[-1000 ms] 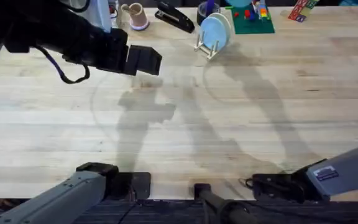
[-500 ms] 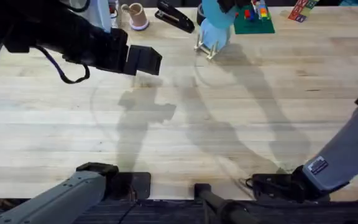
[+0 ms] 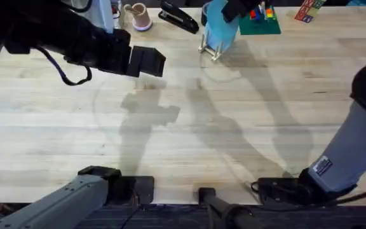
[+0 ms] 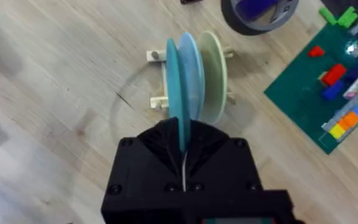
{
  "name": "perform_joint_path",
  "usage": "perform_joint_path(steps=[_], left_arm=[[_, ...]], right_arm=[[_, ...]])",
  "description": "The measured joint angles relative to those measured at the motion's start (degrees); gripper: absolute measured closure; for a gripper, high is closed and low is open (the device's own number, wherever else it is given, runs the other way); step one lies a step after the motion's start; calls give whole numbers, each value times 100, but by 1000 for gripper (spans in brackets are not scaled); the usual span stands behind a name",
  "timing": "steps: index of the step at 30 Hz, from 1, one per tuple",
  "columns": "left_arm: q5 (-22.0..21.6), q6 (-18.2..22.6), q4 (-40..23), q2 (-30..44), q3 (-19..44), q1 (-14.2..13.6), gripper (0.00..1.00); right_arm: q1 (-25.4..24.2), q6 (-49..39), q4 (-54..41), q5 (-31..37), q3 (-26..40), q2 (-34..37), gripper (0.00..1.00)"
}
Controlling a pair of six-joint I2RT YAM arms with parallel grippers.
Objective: Pick up the plates from the table one by one and place each into a slot on the dish rack.
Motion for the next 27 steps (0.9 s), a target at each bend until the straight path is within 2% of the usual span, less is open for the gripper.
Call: perform_joint_path(steps=[17, 27], left_arm=[[0, 0, 1, 0, 0, 0, 6], [0, 0, 0, 1, 0, 0, 6]], right_arm=[[0, 0, 99, -83, 0, 542, 973], [28, 0, 189, -101, 2, 633, 973]])
